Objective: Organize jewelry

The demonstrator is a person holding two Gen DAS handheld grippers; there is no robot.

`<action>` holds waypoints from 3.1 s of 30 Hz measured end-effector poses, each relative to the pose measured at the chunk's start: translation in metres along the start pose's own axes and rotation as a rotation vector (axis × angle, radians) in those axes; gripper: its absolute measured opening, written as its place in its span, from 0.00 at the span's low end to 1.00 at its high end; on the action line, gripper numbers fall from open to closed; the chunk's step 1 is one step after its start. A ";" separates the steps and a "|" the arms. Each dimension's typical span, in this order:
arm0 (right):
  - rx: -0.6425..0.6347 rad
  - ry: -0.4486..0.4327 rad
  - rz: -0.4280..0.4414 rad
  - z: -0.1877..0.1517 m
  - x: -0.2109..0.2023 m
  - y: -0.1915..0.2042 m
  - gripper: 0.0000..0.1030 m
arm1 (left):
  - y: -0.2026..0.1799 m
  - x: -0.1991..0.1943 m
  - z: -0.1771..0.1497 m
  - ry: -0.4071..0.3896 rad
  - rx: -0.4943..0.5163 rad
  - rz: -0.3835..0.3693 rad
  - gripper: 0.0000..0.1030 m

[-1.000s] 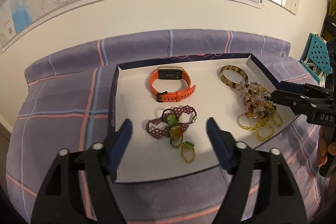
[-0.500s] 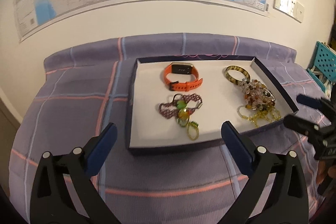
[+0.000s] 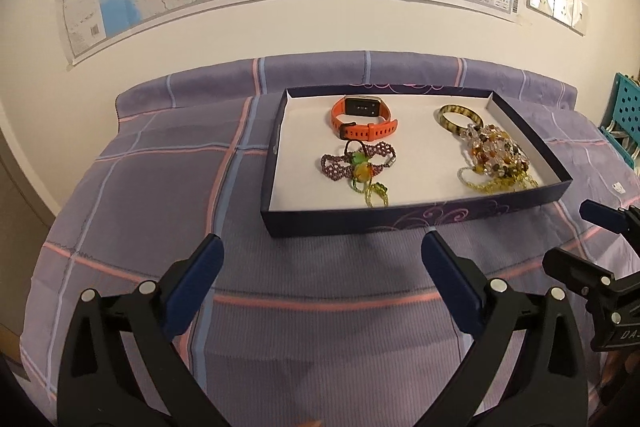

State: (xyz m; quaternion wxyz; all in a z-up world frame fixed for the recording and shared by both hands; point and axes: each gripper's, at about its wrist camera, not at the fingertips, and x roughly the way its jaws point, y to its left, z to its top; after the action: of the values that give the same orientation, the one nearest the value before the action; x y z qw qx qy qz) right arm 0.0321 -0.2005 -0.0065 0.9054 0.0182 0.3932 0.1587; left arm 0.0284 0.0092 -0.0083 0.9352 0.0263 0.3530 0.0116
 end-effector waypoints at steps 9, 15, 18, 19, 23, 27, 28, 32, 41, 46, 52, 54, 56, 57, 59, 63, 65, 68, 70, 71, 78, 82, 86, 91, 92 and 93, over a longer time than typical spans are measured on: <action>-0.025 -0.006 -0.008 -0.009 -0.007 0.013 0.93 | 0.002 -0.010 -0.006 -0.004 -0.012 0.013 0.95; -0.020 -0.004 -0.010 -0.010 -0.007 0.014 0.93 | 0.003 -0.013 -0.008 -0.011 -0.016 0.035 0.95; -0.014 -0.003 -0.009 -0.010 -0.008 0.013 0.93 | 0.002 -0.014 -0.010 -0.009 -0.016 0.031 0.95; -0.012 -0.002 -0.008 -0.011 -0.008 0.013 0.93 | 0.002 -0.014 -0.010 -0.008 -0.015 0.031 0.95; -0.013 0.002 -0.010 -0.011 -0.007 0.013 0.93 | 0.002 -0.014 -0.011 -0.005 -0.014 0.034 0.95; -0.013 0.003 -0.007 -0.011 -0.006 0.013 0.93 | 0.003 -0.014 -0.010 -0.006 -0.016 0.036 0.95; -0.012 0.003 -0.008 -0.011 -0.006 0.013 0.93 | 0.003 -0.014 -0.010 -0.007 -0.016 0.036 0.95; -0.011 0.003 -0.006 -0.010 -0.005 0.013 0.93 | 0.004 -0.013 -0.010 -0.007 -0.016 0.037 0.95; -0.014 0.009 -0.002 -0.010 -0.003 0.015 0.93 | 0.001 -0.013 -0.011 -0.012 -0.004 0.049 0.95; -0.013 0.010 0.002 -0.010 -0.003 0.015 0.93 | 0.001 -0.013 -0.011 -0.012 -0.005 0.049 0.95; -0.006 0.010 0.000 -0.011 -0.003 0.014 0.93 | 0.000 -0.013 -0.011 -0.011 -0.003 0.049 0.95; -0.006 0.009 0.002 -0.011 -0.003 0.014 0.93 | 0.000 -0.013 -0.012 -0.010 -0.002 0.049 0.95; -0.005 0.009 0.003 -0.011 -0.003 0.014 0.93 | 0.000 -0.013 -0.012 -0.010 -0.002 0.050 0.95; -0.006 0.010 0.001 -0.011 -0.003 0.014 0.93 | 0.000 -0.013 -0.012 -0.009 -0.003 0.050 0.95; -0.005 0.009 0.001 -0.011 -0.003 0.014 0.93 | 0.000 -0.013 -0.012 -0.009 -0.004 0.049 0.95; -0.005 0.010 0.002 -0.011 -0.003 0.014 0.93 | 0.000 -0.012 -0.013 -0.009 -0.003 0.049 0.95; -0.004 0.009 0.003 -0.011 -0.003 0.014 0.93 | 0.000 -0.012 -0.013 -0.008 -0.004 0.046 0.95; -0.005 0.009 0.003 -0.011 -0.004 0.014 0.93 | 0.000 -0.011 -0.013 -0.006 -0.004 0.046 0.95; -0.003 0.009 0.003 -0.011 -0.003 0.014 0.93 | 0.000 -0.012 -0.013 -0.006 -0.004 0.047 0.95; -0.003 0.010 0.003 -0.011 -0.003 0.014 0.93 | 0.000 -0.012 -0.013 -0.007 -0.003 0.047 0.95; -0.002 0.010 0.003 -0.012 -0.003 0.013 0.93 | 0.000 -0.011 -0.013 -0.005 -0.004 0.046 0.95; -0.001 0.010 0.003 -0.012 -0.003 0.013 0.93 | -0.001 -0.011 -0.013 -0.005 -0.004 0.045 0.95; 0.000 0.011 0.005 -0.012 -0.003 0.012 0.93 | -0.001 -0.011 -0.013 -0.003 -0.004 0.044 0.95; 0.000 0.010 0.005 -0.012 -0.003 0.012 0.93 | -0.002 -0.011 -0.014 -0.002 -0.004 0.043 0.95; 0.000 0.010 0.004 -0.012 -0.003 0.012 0.93 | -0.002 -0.011 -0.014 -0.002 -0.004 0.043 0.95; 0.000 0.010 0.004 -0.012 -0.003 0.013 0.93 | -0.002 -0.011 -0.014 -0.002 -0.005 0.043 0.95</action>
State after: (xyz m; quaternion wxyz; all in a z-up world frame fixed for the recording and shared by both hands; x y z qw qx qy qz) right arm 0.0180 -0.1906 -0.0105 0.9032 0.0183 0.3978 0.1604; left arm 0.0111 0.0070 -0.0116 0.9351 0.0318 0.3515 0.0327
